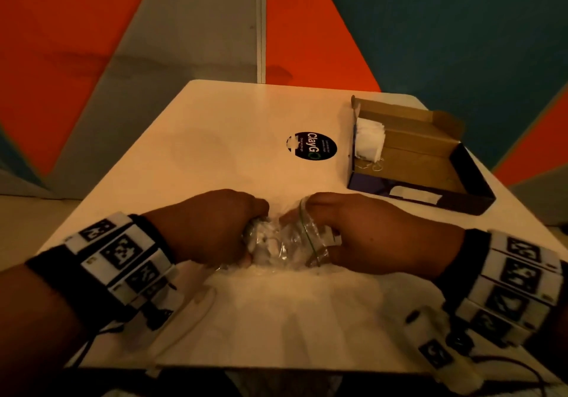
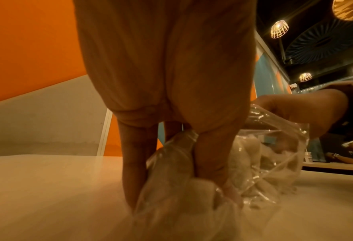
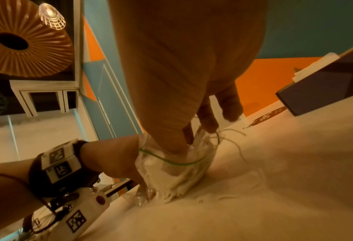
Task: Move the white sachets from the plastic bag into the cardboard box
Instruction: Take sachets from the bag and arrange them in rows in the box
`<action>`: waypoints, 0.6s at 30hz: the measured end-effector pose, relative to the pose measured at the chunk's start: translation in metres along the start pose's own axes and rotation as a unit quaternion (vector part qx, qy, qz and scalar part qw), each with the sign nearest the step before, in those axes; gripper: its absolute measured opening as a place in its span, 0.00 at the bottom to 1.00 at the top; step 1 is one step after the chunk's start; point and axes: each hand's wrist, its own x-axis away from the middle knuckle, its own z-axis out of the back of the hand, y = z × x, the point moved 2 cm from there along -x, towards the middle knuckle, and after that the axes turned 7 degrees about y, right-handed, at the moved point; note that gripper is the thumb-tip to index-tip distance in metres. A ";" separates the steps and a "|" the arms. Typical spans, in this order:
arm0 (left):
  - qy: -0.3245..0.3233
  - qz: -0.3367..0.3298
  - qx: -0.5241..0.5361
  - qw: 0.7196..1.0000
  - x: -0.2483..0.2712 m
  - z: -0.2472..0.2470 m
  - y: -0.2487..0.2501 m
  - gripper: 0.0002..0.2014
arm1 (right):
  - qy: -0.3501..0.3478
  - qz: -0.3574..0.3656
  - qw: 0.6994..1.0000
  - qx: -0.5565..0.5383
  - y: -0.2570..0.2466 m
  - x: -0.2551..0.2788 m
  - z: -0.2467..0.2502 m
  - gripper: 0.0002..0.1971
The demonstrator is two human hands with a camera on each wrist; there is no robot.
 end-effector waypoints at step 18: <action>0.009 -0.002 -0.001 1.000 -0.004 -0.003 -0.004 0.28 | 0.078 -0.093 0.993 0.003 -0.012 0.009 -0.002 0.16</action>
